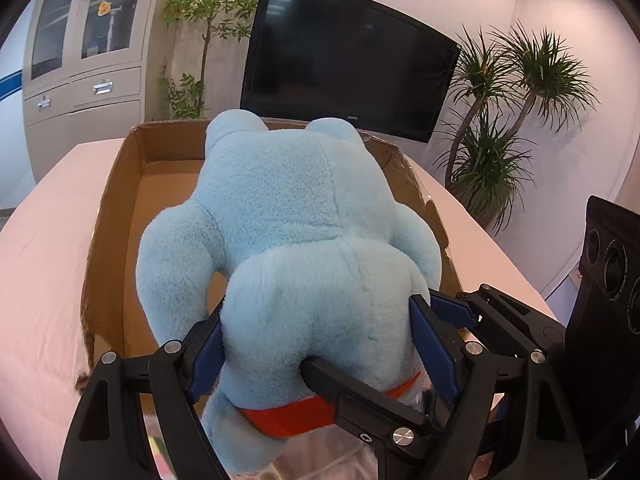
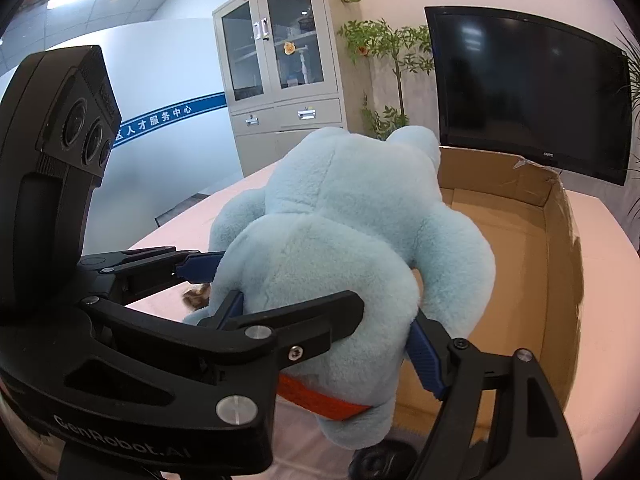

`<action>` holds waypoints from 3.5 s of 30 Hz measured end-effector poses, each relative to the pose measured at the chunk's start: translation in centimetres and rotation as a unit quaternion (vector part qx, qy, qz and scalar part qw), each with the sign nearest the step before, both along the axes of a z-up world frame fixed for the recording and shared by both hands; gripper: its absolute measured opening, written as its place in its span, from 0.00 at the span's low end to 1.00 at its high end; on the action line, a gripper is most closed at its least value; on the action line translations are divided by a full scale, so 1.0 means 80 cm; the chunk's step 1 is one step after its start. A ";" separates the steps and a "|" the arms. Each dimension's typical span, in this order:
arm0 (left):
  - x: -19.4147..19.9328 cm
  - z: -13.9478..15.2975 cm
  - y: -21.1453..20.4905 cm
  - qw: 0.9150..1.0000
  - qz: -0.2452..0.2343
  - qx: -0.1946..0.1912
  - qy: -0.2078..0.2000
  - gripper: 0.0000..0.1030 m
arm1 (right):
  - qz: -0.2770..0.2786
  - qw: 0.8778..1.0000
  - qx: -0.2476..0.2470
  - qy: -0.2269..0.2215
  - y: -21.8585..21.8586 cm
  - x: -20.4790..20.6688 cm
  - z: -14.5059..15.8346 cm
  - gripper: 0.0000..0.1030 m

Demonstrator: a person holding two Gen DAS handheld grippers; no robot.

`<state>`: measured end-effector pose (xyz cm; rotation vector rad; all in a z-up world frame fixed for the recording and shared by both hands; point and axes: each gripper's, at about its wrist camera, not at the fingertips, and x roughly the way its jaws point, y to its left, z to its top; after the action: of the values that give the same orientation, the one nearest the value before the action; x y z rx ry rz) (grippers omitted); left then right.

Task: Organize objects
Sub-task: 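Grasp the light-blue plush toy with the left gripper and carry it over the box, then open the left gripper to drop the plush toy into the box, then move the right gripper to the white power bank on the table, then grasp the white power bank with the right gripper and lift it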

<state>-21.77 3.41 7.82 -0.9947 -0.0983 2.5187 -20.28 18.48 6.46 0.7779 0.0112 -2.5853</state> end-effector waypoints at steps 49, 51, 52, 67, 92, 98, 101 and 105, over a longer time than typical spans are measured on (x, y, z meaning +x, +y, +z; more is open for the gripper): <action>0.196 -0.116 0.083 0.982 -0.139 0.041 -0.119 0.86 | -0.143 0.962 -0.095 -0.210 0.264 0.103 -0.156 0.55; 0.207 -0.130 0.079 0.981 -0.142 0.034 -0.131 0.86 | -0.135 0.964 -0.077 -0.216 0.247 0.116 -0.157 0.55; 0.213 -0.137 0.075 0.980 -0.142 0.029 -0.135 0.86 | -0.127 0.965 -0.072 -0.219 0.237 0.125 -0.156 0.55; 0.292 -0.182 -0.029 0.983 -0.118 -0.028 -0.136 0.86 | 0.062 0.977 -0.067 -0.193 0.048 0.247 -0.169 0.71; 0.262 -0.199 -0.027 0.967 -0.208 -0.138 -0.043 0.66 | 0.188 0.968 0.124 -0.115 -0.021 0.244 -0.181 0.58; 0.259 -0.198 -0.025 0.968 -0.209 -0.132 -0.042 0.66 | 0.186 0.966 0.136 -0.116 -0.028 0.243 -0.179 0.55; 0.260 -0.198 -0.025 0.969 -0.204 -0.134 -0.042 0.66 | 0.158 0.965 0.181 -0.102 -0.032 0.242 -0.178 0.68; 0.261 -0.197 -0.024 0.966 -0.214 -0.137 -0.041 0.66 | 0.183 0.956 0.219 -0.073 -0.038 0.246 -0.170 0.80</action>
<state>-0.88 1.47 -7.95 -1.0897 0.4084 2.1268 -0.58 15.41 -7.15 1.0100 0.6404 -2.1861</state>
